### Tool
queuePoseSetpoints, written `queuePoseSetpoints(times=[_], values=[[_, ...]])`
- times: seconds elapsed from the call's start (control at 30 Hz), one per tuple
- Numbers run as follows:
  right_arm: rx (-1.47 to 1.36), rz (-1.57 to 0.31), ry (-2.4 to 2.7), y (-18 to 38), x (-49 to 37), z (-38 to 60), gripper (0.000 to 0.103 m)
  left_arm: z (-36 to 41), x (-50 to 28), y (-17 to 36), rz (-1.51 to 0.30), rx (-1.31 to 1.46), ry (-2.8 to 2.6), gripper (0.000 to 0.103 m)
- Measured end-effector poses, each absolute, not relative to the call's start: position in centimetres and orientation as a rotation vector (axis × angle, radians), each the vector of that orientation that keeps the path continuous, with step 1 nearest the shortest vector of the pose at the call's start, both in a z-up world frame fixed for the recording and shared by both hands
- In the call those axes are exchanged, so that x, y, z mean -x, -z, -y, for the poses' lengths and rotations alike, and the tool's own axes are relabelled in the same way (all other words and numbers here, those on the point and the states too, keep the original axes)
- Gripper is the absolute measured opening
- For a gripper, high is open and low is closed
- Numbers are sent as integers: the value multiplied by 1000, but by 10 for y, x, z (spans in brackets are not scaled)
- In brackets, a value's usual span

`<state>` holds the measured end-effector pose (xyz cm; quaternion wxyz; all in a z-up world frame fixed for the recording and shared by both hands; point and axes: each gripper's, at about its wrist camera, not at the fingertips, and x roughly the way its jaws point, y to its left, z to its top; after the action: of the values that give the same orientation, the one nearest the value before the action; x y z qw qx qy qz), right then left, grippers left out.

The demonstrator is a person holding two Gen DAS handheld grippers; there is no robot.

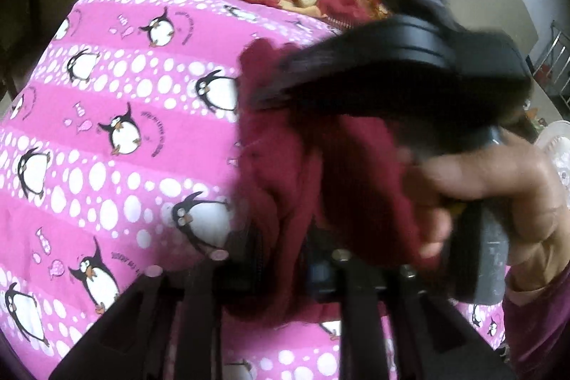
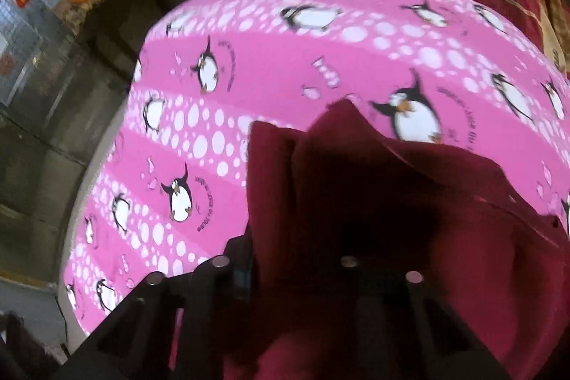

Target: Fold small clothes

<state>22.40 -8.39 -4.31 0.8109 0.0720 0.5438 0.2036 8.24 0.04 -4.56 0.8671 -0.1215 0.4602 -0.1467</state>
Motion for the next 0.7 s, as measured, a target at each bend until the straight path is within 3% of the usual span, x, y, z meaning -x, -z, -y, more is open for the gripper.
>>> queuePoseSetpoints(times=[0.03,0.1,0.37,0.4,0.53,0.63,0.7], values=[[-170,-1158,-438,42,-223,88,23,-4,-80,46,-963,258,305,60],[-191,-1148,-442,39,-220,97,23,-9,-74,46,-938,246,291,74],[-251,-1133,-452,34,-213,110,23,6,-77,54,-965,157,274,75],[-248,-1131,-452,33,-212,112,23,8,-78,55,-975,157,264,74],[-251,-1123,-450,28,-207,121,23,12,-81,55,-1006,198,269,42],[-264,-1114,-448,25,-201,129,23,19,-79,51,-1004,195,294,28],[-266,-1106,-447,22,-197,135,23,26,-76,46,-999,178,309,25]])
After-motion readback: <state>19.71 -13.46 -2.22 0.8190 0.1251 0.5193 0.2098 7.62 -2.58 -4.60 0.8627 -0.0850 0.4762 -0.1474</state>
